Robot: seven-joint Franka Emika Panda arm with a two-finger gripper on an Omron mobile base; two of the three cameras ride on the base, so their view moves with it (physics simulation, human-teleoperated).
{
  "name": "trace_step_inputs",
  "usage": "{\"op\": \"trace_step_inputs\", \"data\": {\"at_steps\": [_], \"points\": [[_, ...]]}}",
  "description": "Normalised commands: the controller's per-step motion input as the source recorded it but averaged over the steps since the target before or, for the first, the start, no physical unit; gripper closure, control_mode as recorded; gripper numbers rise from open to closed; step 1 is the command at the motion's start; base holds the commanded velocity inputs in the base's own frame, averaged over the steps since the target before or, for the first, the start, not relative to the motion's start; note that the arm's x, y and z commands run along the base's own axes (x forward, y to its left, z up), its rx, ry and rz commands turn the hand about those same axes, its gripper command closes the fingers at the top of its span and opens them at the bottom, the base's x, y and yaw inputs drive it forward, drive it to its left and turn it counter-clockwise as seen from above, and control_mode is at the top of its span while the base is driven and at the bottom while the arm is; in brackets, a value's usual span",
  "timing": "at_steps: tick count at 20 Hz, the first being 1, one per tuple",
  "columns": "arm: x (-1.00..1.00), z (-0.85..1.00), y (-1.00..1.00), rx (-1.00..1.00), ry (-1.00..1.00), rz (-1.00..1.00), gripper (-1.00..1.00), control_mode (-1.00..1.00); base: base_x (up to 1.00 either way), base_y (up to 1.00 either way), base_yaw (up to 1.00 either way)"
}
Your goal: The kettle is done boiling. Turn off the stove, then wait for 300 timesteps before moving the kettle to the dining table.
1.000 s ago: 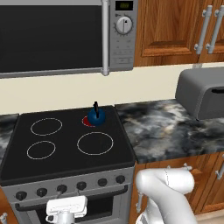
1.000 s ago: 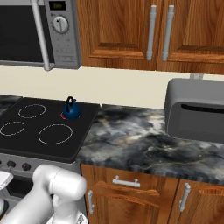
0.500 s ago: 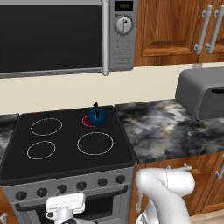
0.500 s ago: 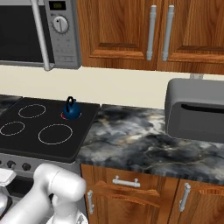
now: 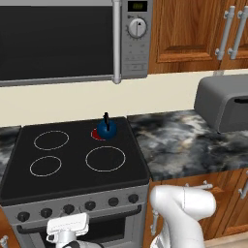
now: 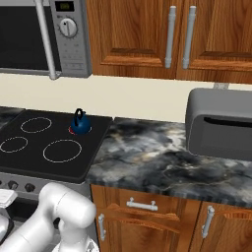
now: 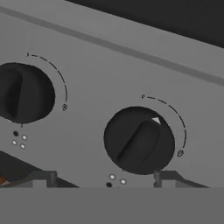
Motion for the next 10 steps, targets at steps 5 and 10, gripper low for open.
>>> {"op": "trace_step_inputs", "data": {"at_steps": [5,10], "points": [[0.05,-0.22,0.04,-0.04,0.01,0.00,-1.00,-1.00,0.00,0.00,0.00],[0.00,-0.21,0.00,-0.05,0.00,0.00,-1.00,-1.00,0.00,0.00,0.00]]}}
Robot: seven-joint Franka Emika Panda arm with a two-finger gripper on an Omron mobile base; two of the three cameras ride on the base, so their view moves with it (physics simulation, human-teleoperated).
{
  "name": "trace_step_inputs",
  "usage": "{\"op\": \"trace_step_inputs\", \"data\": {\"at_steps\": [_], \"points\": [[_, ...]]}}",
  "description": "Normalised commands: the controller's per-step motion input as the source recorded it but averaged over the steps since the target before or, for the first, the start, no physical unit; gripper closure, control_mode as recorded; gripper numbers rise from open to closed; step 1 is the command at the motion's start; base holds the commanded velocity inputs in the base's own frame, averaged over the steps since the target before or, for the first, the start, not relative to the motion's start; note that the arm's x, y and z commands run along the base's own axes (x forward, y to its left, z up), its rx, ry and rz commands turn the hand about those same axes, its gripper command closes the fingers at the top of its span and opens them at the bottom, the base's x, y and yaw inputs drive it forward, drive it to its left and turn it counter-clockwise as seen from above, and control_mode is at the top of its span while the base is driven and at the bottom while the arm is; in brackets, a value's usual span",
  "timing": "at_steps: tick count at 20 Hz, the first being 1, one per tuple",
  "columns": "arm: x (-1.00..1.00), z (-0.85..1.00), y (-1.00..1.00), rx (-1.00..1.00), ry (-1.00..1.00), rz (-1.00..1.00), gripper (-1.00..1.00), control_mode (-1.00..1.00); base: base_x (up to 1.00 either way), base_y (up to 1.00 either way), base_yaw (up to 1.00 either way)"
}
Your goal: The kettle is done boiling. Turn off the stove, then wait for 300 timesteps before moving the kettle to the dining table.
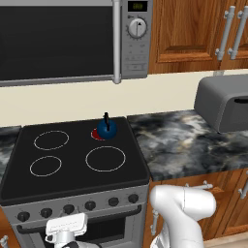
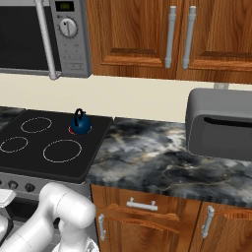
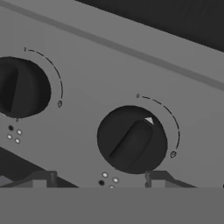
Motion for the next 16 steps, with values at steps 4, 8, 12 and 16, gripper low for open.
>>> {"op": "trace_step_inputs", "data": {"at_steps": [4,8,12,16], "points": [[0.00,-0.30,0.00,-0.04,0.00,0.00,-1.00,-1.00,0.00,0.00,0.00],[0.00,-0.34,0.00,-0.04,0.00,0.00,-1.00,-1.00,0.00,0.00,0.00],[0.00,-0.38,0.00,-0.02,0.00,0.00,-1.00,-1.00,0.00,0.00,0.00],[-0.03,-0.29,0.00,0.00,-0.04,0.00,-1.00,-1.00,0.00,0.00,0.00]]}}
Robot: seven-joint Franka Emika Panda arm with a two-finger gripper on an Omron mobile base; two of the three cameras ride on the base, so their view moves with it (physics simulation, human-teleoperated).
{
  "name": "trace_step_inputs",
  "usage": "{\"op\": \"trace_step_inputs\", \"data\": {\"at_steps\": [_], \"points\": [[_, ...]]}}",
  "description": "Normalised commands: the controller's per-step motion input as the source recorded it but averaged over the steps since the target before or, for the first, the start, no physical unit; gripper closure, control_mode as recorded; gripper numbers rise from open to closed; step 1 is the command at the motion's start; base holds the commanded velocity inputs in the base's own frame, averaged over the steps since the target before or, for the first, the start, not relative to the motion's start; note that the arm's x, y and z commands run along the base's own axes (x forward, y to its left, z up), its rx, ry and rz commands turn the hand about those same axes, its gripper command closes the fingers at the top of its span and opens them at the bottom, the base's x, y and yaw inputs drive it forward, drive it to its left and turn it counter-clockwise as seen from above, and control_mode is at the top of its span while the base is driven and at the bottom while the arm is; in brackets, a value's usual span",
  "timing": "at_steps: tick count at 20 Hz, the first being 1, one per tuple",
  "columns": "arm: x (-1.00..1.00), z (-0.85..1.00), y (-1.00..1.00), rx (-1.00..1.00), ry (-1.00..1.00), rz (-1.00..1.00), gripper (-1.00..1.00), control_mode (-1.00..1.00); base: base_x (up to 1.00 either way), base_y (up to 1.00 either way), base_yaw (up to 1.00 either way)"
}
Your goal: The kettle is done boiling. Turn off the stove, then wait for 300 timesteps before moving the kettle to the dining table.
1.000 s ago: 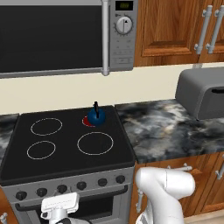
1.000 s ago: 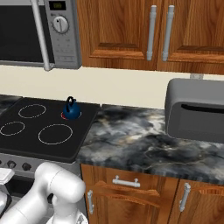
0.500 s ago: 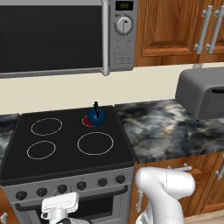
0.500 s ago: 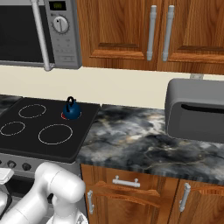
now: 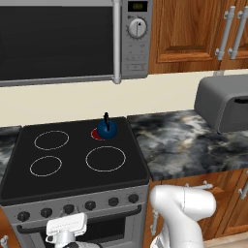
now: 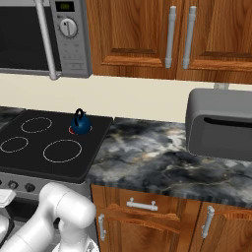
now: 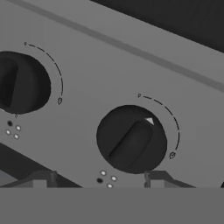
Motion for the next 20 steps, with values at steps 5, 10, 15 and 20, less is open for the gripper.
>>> {"op": "trace_step_inputs", "data": {"at_steps": [5,10,15,20], "points": [[0.00,-0.30,0.00,0.01,-0.03,0.00,-1.00,-1.00,0.00,0.00,0.00],[0.00,-0.24,0.00,0.06,0.00,0.00,-1.00,-1.00,0.00,0.00,0.00],[0.00,-0.31,0.00,0.13,0.00,0.00,-1.00,-1.00,0.00,0.00,0.00],[0.01,-0.23,0.00,0.10,0.00,0.00,-1.00,-1.00,0.00,0.00,0.00]]}}
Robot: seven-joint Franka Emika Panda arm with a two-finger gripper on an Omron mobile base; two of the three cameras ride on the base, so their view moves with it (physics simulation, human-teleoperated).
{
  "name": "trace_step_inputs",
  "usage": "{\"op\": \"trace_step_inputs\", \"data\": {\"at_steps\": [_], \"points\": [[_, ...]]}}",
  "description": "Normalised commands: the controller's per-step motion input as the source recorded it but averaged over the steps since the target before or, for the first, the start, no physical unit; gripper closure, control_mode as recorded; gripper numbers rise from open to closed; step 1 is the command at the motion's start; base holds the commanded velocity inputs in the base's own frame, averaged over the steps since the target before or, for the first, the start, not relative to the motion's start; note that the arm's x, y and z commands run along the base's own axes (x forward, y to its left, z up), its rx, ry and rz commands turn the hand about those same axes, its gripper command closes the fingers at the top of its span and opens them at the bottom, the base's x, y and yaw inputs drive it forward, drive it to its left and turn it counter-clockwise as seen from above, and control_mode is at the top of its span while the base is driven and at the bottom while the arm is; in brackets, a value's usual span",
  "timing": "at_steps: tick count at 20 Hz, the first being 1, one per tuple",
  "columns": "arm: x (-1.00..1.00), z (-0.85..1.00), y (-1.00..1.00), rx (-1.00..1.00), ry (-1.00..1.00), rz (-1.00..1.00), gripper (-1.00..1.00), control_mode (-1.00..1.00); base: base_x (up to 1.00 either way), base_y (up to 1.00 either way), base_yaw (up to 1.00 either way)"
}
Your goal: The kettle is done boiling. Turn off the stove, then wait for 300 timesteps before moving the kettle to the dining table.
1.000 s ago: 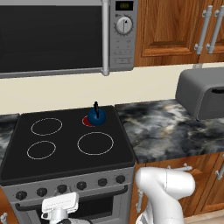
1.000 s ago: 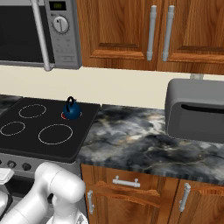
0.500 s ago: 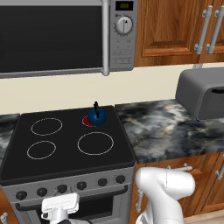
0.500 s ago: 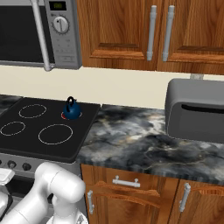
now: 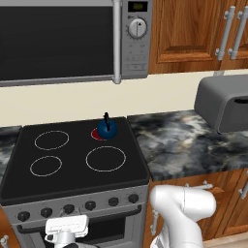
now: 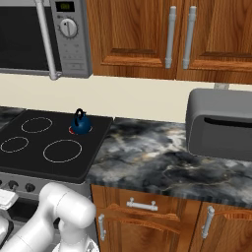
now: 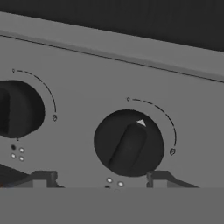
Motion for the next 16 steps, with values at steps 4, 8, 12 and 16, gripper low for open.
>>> {"op": "trace_step_inputs", "data": {"at_steps": [4,8,12,16], "points": [[0.10,-0.23,0.00,0.05,0.03,0.01,-1.00,-1.00,0.00,0.00,0.00],[0.25,-0.24,0.00,0.02,0.05,0.02,-1.00,-1.00,0.00,0.00,0.00],[0.30,-0.30,0.00,0.02,0.06,0.04,-1.00,-1.00,0.00,0.00,0.00],[0.13,-0.36,0.00,0.03,0.01,0.05,-1.00,-1.00,0.00,0.00,0.00]]}}
